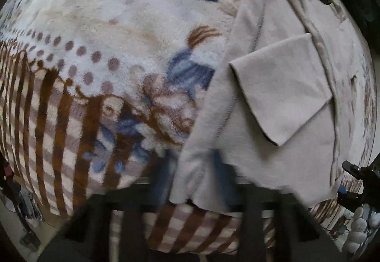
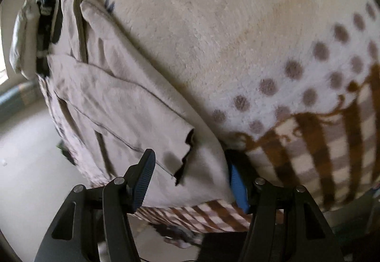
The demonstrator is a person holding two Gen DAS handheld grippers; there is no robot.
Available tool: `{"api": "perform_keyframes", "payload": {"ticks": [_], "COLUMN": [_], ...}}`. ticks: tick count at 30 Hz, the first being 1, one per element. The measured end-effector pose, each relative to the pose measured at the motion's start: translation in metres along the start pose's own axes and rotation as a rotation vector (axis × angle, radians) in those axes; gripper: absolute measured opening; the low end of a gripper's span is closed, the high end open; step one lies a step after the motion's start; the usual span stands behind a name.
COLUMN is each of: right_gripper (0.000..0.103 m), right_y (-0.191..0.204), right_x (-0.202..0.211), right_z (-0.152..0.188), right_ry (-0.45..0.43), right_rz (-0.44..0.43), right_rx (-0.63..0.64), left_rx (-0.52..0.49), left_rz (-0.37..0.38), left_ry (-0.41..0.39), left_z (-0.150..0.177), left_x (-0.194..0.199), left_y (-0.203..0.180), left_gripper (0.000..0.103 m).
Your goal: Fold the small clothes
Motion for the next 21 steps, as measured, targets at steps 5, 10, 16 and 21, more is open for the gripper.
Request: {"api": "perform_keyframes", "payload": {"ticks": [5,10,16,21], "right_gripper": [0.013,0.011,0.010,0.010], "right_y": [-0.010,-0.003,0.014,0.041], "right_x": [0.018,0.052,0.089,0.107], "right_z": [0.006,0.007,-0.012,-0.054], "right_ry": [-0.048,-0.071,-0.089,-0.121], "right_rz": [-0.046,-0.067,-0.101,-0.089], "right_rx": [-0.006,-0.004,-0.029,-0.046], "left_rx": [-0.021,0.038,0.091,0.077], "left_rz": [0.043,0.108,0.195,0.224], "left_ry": [-0.077,-0.128,-0.169,-0.188], "left_z": [0.010,0.001,-0.051,-0.112], "left_x": [0.025,0.057,0.083,0.075], "left_y": [-0.012,-0.016,-0.021,-0.044], "left_gripper": [0.003,0.003,0.003,0.003]}}
Point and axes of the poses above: each gripper's, at about its wrist camera, not at the fingertips, and x roughly against the way its jaws point, y to its left, z to its underside, the point moved 7 cm from there along -x, roughly the way its jaws point, and after that the axes turned 12 degrees about z, right-handed, at the moved point
